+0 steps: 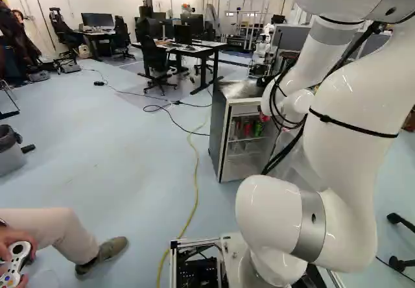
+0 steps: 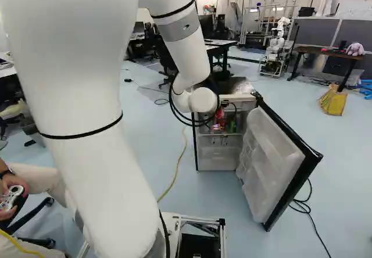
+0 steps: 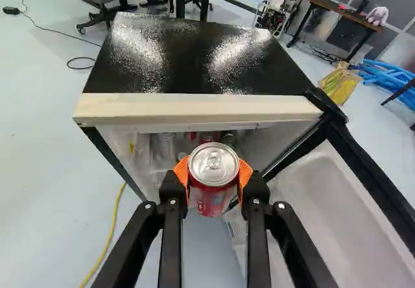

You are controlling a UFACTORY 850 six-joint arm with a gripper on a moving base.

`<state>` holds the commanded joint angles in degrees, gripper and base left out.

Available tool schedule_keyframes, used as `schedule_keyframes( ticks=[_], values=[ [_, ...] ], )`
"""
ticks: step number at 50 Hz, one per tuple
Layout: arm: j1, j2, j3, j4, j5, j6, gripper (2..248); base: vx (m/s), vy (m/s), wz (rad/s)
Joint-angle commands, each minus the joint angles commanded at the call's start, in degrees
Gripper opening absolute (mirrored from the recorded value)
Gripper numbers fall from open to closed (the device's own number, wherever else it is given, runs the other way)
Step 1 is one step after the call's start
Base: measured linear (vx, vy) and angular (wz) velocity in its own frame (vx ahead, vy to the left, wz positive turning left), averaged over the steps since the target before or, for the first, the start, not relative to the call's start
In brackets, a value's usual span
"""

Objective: Grab a drink from the fridge

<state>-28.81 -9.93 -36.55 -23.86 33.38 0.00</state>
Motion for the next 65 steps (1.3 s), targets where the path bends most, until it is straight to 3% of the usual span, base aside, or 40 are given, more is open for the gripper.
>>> schedule_keyframes(
  ticks=[27,65],
  values=[
    [0.66,2.38,-1.42,0.87,-2.84,0.0,93,0.0,0.0,0.0],
    [1.6,5.17,-3.88,4.59,-8.27,0.0,93,0.0,0.0,0.0]
  ],
)
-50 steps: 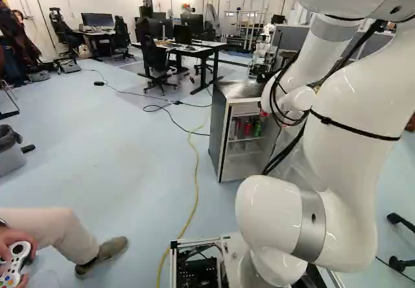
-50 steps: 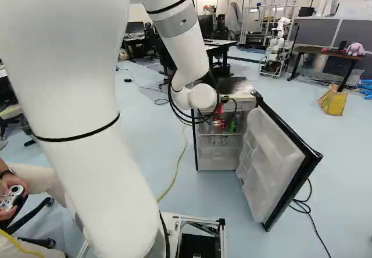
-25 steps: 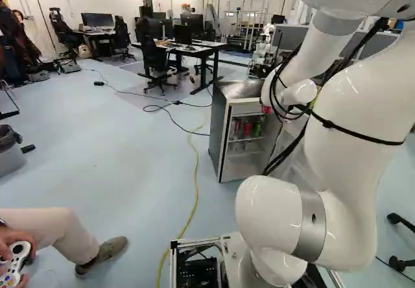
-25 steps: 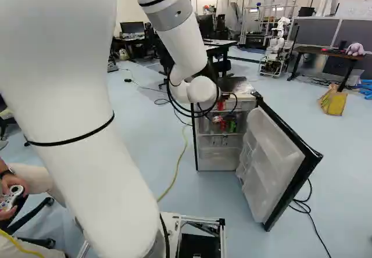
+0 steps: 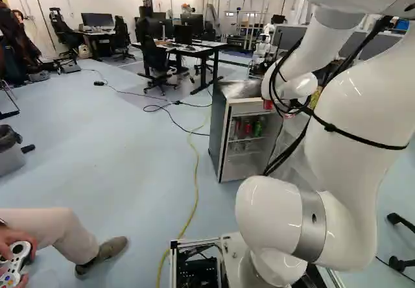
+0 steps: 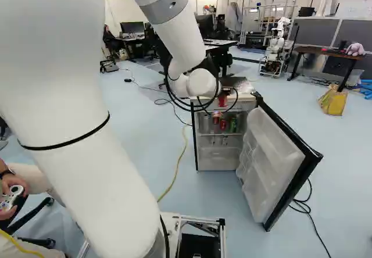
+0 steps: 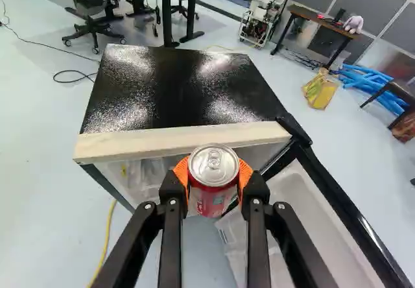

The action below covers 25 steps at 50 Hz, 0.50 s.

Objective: Grab a drink from the fridge

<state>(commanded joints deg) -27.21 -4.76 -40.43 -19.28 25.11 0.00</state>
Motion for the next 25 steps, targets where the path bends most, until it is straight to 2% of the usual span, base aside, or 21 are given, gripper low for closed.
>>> schedule_keyframes(
  ticks=[25],
  values=[
    [1.1,-1.66,-2.47,2.54,-3.11,0.0,93,0.0,0.0,0.0]
  ],
)
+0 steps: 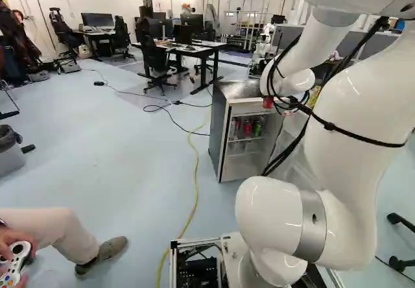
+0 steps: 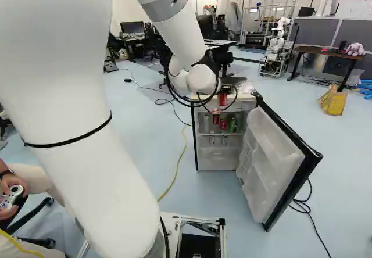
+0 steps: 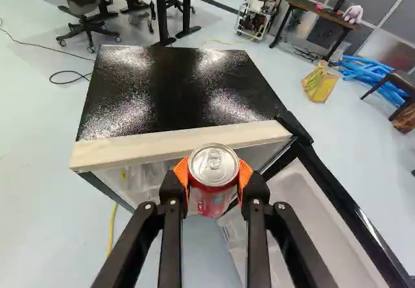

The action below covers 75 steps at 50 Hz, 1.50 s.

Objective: Grab a drink from the fridge

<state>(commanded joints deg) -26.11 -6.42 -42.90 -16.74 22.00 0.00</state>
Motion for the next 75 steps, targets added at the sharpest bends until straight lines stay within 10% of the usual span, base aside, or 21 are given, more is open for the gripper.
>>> schedule_keyframes(
  ticks=[75],
  values=[
    [3.17,-2.7,-7.66,5.19,-3.59,0.0,93,0.0,0.0,0.0]
  ],
)
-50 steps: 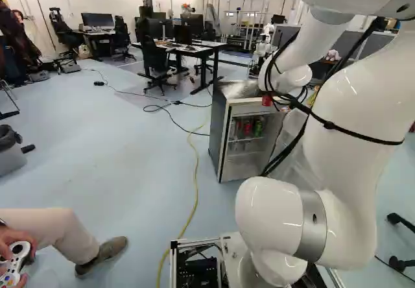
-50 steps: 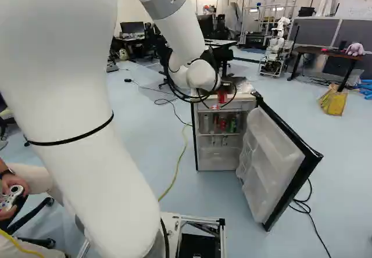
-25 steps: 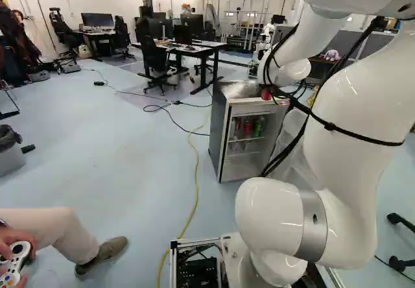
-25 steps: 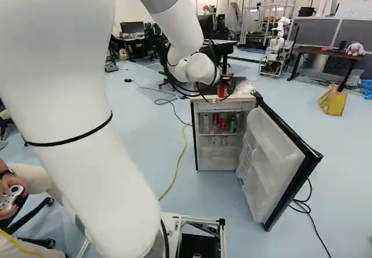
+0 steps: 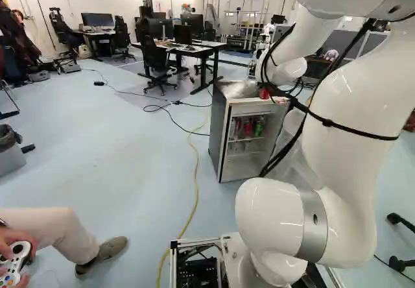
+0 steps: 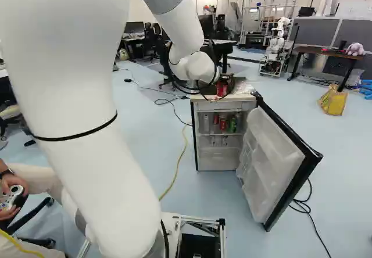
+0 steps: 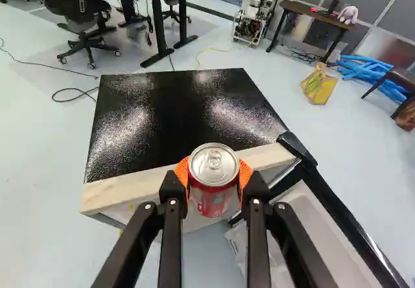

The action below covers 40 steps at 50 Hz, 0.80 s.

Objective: Grab a drink from the fridge

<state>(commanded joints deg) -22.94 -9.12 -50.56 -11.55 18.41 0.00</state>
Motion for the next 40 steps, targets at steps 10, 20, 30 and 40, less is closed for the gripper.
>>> schedule_keyframes(
  ticks=[10,20,30,40],
  values=[
    [0.5,-0.93,-1.03,0.52,-0.01,0.0,93,0.0,0.0,0.0],
    [1.06,-1.82,-2.02,1.24,-0.02,0.0,93,0.0,0.0,0.0],
    [1.62,-2.7,-3.01,2.02,-0.02,0.0,93,0.0,0.0,0.0],
    [2.19,-3.58,-4.0,2.8,-0.02,0.0,93,0.0,0.0,0.0]
  ],
)
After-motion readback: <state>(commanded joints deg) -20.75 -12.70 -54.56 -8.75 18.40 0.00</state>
